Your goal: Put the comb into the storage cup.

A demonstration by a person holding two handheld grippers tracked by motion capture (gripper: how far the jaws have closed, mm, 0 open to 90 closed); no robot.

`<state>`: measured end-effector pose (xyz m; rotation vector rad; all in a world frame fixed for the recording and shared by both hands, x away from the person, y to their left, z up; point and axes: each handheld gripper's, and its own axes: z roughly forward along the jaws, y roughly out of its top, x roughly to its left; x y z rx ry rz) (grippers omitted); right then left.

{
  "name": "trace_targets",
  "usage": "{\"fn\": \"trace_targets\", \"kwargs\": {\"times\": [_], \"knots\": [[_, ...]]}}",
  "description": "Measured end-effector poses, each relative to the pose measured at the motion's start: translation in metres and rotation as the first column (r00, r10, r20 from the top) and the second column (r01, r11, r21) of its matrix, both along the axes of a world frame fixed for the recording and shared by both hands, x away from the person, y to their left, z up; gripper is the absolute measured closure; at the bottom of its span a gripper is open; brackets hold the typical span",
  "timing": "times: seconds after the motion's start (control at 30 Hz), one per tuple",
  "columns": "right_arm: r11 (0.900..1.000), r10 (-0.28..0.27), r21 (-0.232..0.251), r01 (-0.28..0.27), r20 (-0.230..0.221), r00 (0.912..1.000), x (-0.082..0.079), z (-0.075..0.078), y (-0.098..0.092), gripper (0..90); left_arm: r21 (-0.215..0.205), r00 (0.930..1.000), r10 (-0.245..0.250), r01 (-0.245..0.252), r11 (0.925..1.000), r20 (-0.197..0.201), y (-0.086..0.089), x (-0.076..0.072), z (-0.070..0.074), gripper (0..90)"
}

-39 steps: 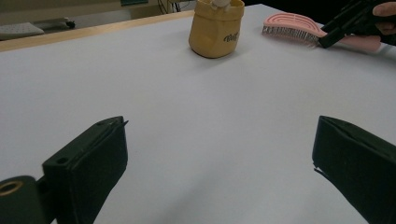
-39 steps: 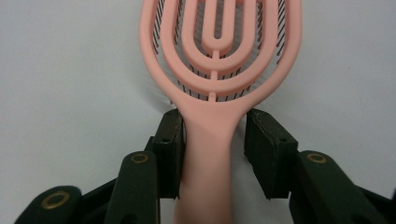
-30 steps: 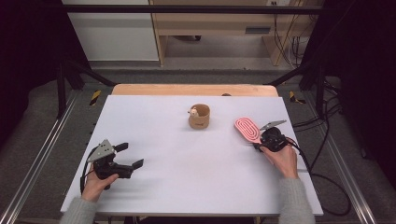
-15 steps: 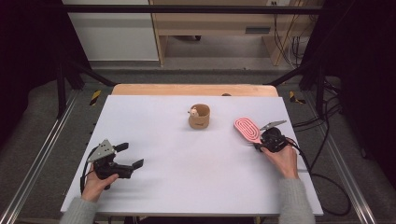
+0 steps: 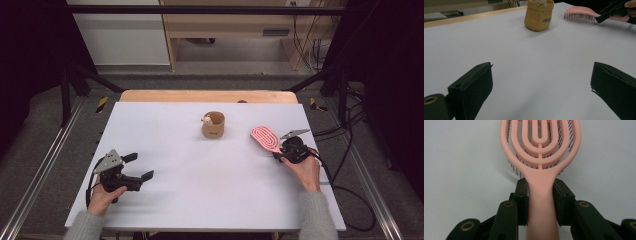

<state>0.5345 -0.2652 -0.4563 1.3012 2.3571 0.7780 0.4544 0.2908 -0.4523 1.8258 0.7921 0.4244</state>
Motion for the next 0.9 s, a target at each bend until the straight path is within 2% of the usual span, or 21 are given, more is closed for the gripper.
{"fn": "trace_targets", "kwargs": {"times": [0.27, 0.53, 0.6, 0.9], "knots": [[1.0, -0.008, 0.017, 0.007, 0.024, 0.9997, -0.004, 0.005, -0.001, 68.3, -0.001, 1.0, 0.0, 0.0, 1.0, 0.001, 0.0, 0.0, 0.0, 4.1], [0.999, 0.015, 0.032, -0.017, 0.07, 0.9975, -0.009, 0.015, 0.006, 68.3, -0.004, 1.0, 0.0, 0.0, 1.0, 0.002, 0.0, 0.0, 0.001, 4.1], [1.0, 0.02, 0.022, -0.022, 0.076, 0.9969, -0.01, 0.017, 0.006, 68.4, -0.004, 1.0, 0.001, -0.001, 1.0, 0.002, 0.0, 0.0, 0.001, 4.0], [0.997, 0.034, 0.058, -0.041, 0.114, 0.9929, -0.016, 0.026, 0.01, 68.3, -0.007, 1.0, 0.005, -0.005, 1.0, 0.004, 0.0, -0.001, 0.001, 4.1]]}}
